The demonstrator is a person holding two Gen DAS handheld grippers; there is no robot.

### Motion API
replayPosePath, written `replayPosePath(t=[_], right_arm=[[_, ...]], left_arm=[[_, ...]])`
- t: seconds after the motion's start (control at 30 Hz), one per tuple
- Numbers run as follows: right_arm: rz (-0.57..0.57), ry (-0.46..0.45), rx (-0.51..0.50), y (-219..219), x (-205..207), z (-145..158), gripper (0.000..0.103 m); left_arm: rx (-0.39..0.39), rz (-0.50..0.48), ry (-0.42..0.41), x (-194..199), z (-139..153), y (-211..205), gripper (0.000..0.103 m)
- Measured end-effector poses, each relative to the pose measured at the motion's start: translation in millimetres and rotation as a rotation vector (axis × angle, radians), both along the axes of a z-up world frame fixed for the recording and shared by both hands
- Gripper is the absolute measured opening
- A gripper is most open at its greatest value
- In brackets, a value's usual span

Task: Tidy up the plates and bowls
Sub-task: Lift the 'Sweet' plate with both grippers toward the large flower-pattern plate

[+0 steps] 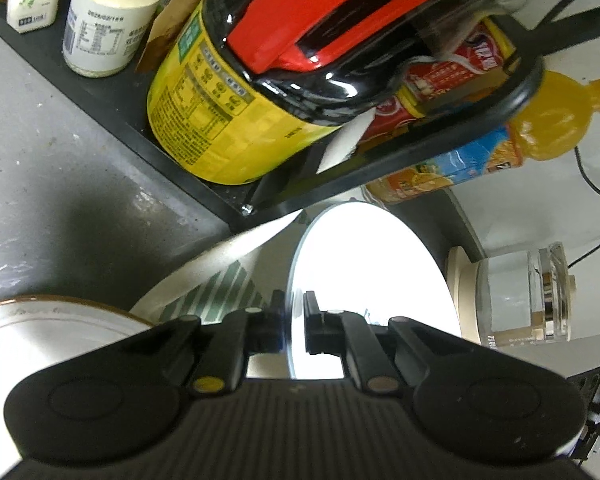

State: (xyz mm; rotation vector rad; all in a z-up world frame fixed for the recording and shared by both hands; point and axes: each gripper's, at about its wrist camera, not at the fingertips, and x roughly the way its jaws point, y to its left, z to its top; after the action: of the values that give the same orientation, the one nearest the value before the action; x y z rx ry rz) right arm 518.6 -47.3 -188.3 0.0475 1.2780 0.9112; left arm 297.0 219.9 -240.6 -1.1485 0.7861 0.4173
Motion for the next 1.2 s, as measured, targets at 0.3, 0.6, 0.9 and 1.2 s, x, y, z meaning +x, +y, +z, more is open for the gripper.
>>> replayPosePath(t=[0.3, 0.6, 0.9, 1.2], right_arm=[[0.033, -0.017, 0.038, -11.7, -15.6, 21.2, 0.005], [0.107, -0.034, 0.053, -23.8, -37.3, 38.7, 0.006], [0.192, -0.055, 0.086, -28.0, -60.2, 55.6, 0.006], [0.286, -0.046, 0.109, -19.7, -88.0, 60.0, 0.007]], left_arm=[[0.009, 0.011, -0.024, -21.4, 16.5, -13.0, 0.006], [0.018, 0.029, -0.037, -49.1, 28.7, -32.5, 0.006], [0.033, 0.086, -0.043, -86.3, 41.6, -50.0, 0.006], [0.03, 0.167, -0.032, -133.9, 46.5, -61.1, 0.006]])
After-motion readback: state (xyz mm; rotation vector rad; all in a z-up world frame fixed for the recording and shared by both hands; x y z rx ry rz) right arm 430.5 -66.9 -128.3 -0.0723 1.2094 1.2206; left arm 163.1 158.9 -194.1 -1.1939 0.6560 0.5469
